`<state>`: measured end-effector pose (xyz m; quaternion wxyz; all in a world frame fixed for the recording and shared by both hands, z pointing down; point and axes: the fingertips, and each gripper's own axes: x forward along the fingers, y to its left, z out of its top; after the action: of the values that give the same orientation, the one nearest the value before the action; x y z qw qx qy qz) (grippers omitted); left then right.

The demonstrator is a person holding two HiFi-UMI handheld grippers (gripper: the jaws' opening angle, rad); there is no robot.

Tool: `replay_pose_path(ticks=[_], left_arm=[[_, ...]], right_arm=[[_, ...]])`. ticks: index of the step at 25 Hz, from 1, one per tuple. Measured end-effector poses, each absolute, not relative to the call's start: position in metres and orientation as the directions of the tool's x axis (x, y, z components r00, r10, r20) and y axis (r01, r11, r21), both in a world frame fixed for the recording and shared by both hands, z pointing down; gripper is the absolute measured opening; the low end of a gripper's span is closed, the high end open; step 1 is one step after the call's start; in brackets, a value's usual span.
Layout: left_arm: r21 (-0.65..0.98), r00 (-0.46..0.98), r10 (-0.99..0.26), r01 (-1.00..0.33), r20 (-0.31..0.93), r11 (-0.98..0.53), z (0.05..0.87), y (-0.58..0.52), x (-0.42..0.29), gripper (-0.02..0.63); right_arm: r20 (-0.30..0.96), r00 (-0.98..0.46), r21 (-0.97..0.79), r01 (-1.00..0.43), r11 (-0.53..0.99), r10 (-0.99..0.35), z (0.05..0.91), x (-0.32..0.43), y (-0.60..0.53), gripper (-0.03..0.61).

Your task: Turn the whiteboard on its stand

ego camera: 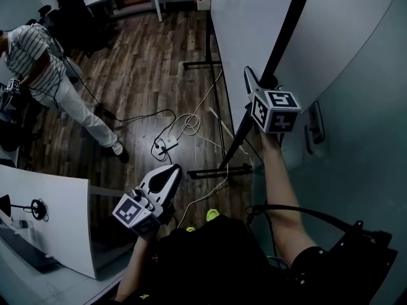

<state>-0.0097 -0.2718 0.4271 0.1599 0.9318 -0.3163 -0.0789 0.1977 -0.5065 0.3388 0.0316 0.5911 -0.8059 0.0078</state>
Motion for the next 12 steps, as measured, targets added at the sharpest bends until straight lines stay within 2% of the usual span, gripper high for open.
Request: replay_pose_path(ticks=[12], left_arm=[[0.358, 0.771, -0.637, -0.587, -0.028, -0.726, 0.428, -0.264, -0.019, -0.012]], right_arm=[[0.066, -0.287, 0.044, -0.956, 0.290, -0.956, 0.336, 0.202, -0.531, 0.114]])
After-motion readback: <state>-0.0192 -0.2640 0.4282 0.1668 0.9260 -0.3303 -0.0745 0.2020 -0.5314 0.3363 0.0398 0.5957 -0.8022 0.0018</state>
